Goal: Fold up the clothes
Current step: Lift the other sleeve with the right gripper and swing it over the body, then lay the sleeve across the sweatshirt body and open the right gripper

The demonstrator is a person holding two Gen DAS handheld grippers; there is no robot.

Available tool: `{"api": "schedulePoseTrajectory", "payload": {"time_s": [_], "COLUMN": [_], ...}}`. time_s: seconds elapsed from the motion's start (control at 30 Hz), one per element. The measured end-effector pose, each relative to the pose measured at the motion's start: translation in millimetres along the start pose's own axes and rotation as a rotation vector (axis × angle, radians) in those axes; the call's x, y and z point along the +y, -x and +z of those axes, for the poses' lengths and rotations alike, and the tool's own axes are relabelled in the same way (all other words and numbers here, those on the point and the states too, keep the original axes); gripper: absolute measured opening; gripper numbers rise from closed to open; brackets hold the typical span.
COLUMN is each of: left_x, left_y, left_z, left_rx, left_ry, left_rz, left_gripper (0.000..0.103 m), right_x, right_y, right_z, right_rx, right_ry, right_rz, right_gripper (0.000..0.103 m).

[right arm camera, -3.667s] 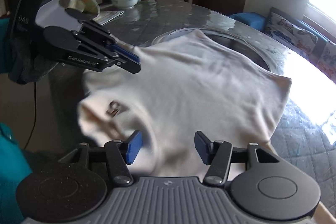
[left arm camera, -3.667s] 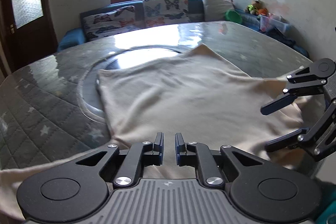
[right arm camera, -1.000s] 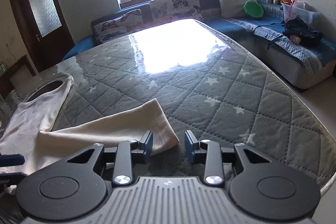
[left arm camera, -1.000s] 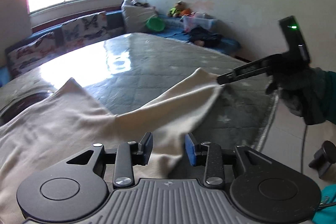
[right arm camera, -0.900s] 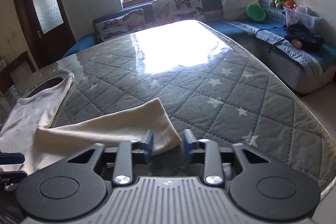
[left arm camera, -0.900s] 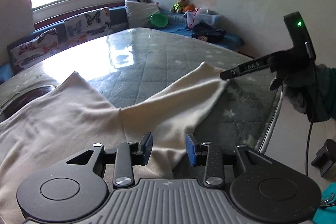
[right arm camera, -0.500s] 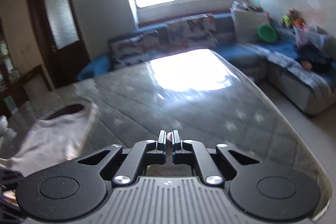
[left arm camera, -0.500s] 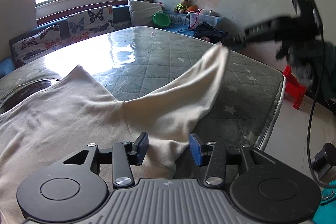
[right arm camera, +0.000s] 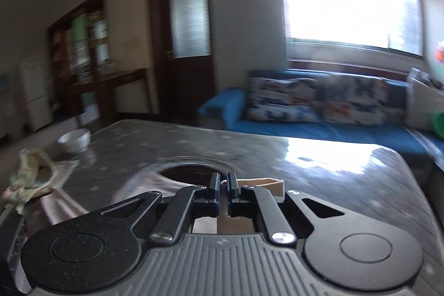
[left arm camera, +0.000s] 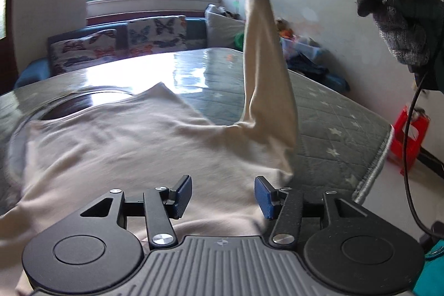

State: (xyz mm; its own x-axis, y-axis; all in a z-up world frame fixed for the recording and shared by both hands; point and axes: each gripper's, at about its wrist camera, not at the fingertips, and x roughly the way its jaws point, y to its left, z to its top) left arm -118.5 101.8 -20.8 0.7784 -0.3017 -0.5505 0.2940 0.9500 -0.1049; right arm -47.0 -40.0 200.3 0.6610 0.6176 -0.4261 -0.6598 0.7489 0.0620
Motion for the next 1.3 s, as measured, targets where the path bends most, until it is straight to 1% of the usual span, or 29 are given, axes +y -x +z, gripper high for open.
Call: {"api": "schedulePoseTrajectory", "payload": {"time_s": [0.1, 0.17, 0.27, 0.43, 0.5, 0.63, 0.73, 0.87, 0.9, 0.93, 1.0, 1.07, 1.2, 1.27, 1.3], "left_x": [15, 25, 38, 54, 56, 61, 62, 67, 68, 70, 75, 79, 83, 84, 84], "left_y": [13, 21, 28, 34, 35, 36, 37, 39, 40, 41, 43, 43, 40, 38, 37], "left_z": [-5, -9, -15, -22, -24, -26, -26, -25, -26, -26, -27, -27, -26, -25, -25], "left_rx": [-0.025, -0.033, -0.039, -0.038, -0.037, -0.032, -0.03, -0.025, -0.024, -0.021, -0.015, -0.011, -0.005, 0.001, 0.006], "left_ry": [0.044, 0.073, 0.112, 0.167, 0.179, 0.201, 0.207, 0.227, 0.231, 0.239, 0.256, 0.272, 0.289, 0.293, 0.293], "left_rz": [0.033, 0.053, 0.082, 0.109, 0.112, 0.117, 0.124, 0.134, 0.14, 0.143, 0.149, 0.152, 0.157, 0.159, 0.161], "left_gripper": [0.055, 0.056, 0.056, 0.057, 0.058, 0.059, 0.059, 0.06, 0.06, 0.06, 0.06, 0.06, 0.058, 0.047, 0.038], "right_x": [30, 54, 77, 107, 112, 115, 108, 89, 82, 76, 62, 42, 18, 9, 4], "right_y": [-23, -44, -68, -89, -94, -97, -92, -82, -80, -78, -75, -70, -64, -64, -65], "right_z": [4, 3, -3, -21, -26, -30, -28, -29, -31, -33, -41, -54, -80, -88, -90], "right_rx": [0.024, 0.054, 0.103, 0.177, 0.206, 0.221, 0.217, 0.231, 0.241, 0.251, 0.28, 0.329, 0.393, 0.395, 0.394], "right_ry": [0.046, 0.074, 0.093, 0.11, 0.109, 0.103, 0.115, 0.14, 0.148, 0.154, 0.161, 0.164, 0.171, 0.164, 0.151], "right_rz": [0.067, 0.123, 0.187, 0.263, 0.289, 0.307, 0.298, 0.236, 0.216, 0.196, 0.156, 0.102, 0.03, 0.011, 0.004], "right_gripper": [0.004, 0.004, 0.004, 0.004, 0.004, 0.007, 0.014, 0.016, 0.019, 0.022, 0.022, 0.022, 0.022, 0.022, 0.022]}}
